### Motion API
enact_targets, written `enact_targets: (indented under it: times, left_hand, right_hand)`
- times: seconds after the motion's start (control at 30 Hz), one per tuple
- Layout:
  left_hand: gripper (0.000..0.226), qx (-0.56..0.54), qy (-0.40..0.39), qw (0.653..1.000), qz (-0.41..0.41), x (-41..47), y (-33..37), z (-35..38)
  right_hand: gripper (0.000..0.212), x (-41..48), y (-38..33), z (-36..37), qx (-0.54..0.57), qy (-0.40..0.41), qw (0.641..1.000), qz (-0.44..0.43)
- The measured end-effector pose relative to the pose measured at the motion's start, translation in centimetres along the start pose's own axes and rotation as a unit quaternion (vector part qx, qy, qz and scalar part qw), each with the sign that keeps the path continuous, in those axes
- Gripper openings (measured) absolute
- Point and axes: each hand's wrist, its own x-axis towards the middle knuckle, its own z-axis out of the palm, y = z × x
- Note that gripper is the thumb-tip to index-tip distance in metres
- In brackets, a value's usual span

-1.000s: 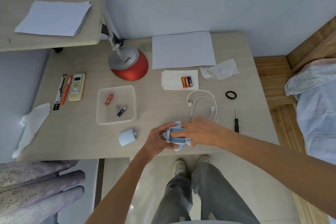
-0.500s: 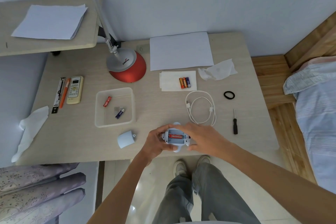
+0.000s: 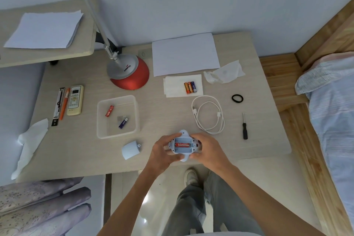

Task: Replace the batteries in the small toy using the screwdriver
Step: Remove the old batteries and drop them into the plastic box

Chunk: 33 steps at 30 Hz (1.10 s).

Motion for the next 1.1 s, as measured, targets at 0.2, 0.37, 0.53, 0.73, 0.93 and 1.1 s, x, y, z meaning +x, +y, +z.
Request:
enact_targets:
  times: [0.2, 0.37, 0.53, 0.73, 0.93, 1.1]
  left_hand:
    - [0.059, 0.285, -0.011, 0.949, 0.131, 0.4, 2.1, -3.0]
    - [0.04, 0.43, -0.026, 0.867, 0.25, 1.5, 3.9, -3.3]
    - [0.025, 0.473, -0.038, 0.833, 0.284, 2.7, 3.4, -2.1]
    - [0.041, 0.487, -0.066, 0.832, 0.259, 2.5, 2.7, -1.5]
    - [0.041, 0.465, -0.048, 0.844, 0.262, 1.8, 3.3, -1.8]
    - [0.017, 0.397, 0.033, 0.877, 0.268, 0.8, 5.0, -4.4]
  right_hand:
    - [0.058, 0.3, -0.1, 0.0, -0.032, 0.0, 0.999, -0.002]
    - [0.057, 0.2, -0.6, -0.3, -0.042, 0.001, 0.999, 0.001]
    - [0.058, 0.0, -1.0, -0.7, -0.047, 0.003, 0.999, 0.006]
    - [0.062, 0.0, -0.9, -0.6, -0.055, 0.005, 0.998, 0.005]
    - [0.056, 0.0, -0.9, -0.4, -0.059, 0.01, 0.998, 0.004]
    - [0.055, 0.2, -0.7, -0.3, -0.069, 0.008, 0.998, 0.011]
